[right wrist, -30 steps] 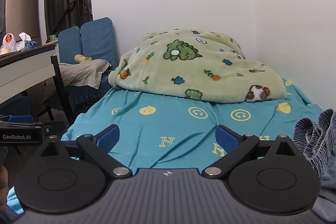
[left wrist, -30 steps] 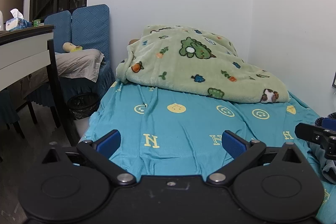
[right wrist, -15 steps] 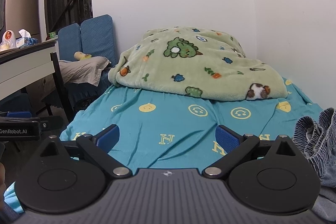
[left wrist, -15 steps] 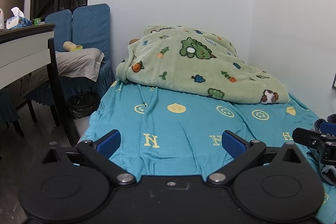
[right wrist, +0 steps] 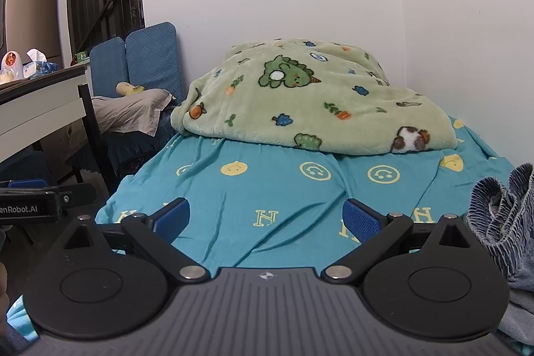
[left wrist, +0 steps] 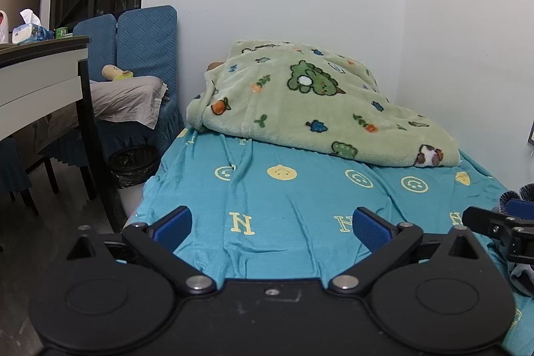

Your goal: Fold clothes

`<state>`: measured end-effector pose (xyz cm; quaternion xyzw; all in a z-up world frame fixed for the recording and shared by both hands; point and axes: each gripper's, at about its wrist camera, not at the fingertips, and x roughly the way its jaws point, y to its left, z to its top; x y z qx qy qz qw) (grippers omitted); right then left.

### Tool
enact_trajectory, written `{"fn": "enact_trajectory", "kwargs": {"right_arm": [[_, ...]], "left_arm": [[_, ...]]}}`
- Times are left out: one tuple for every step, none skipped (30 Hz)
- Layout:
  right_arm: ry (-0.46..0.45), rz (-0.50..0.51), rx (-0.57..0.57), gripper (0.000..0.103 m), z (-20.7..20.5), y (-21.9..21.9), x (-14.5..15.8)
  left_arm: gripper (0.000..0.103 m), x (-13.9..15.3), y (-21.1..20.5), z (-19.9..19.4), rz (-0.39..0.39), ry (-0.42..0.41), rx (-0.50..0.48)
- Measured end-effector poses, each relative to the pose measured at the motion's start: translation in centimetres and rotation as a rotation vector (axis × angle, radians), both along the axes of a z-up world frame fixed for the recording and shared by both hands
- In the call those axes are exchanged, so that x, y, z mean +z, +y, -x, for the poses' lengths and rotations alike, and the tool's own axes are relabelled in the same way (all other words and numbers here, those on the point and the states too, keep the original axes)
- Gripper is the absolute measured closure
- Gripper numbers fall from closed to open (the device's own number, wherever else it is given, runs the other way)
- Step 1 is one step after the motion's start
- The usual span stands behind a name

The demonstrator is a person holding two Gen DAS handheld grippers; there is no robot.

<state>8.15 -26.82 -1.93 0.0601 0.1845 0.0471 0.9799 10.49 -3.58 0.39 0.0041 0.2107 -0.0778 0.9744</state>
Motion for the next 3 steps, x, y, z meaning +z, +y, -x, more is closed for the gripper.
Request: {"fn": "enact_trajectory", "kwargs": {"right_arm": [[0.0,0.001,-0.001,0.003,-0.01,0.02,-0.02],[0.001,0.001,-0.001,0.003,-0.01,0.01,-0.03],[0.002,-0.001,-0.001,0.003,-0.02,-0.01,-0.05]], "left_arm": [[0.0,0.0,0.01,-0.01,0.001,0.001,0.0],[0.0,0.0,0.02,-0.05,0.002,0.002,0.0],[0.0,0.0,0.05,-0.1,0.004,0.006,-0.001]]}}
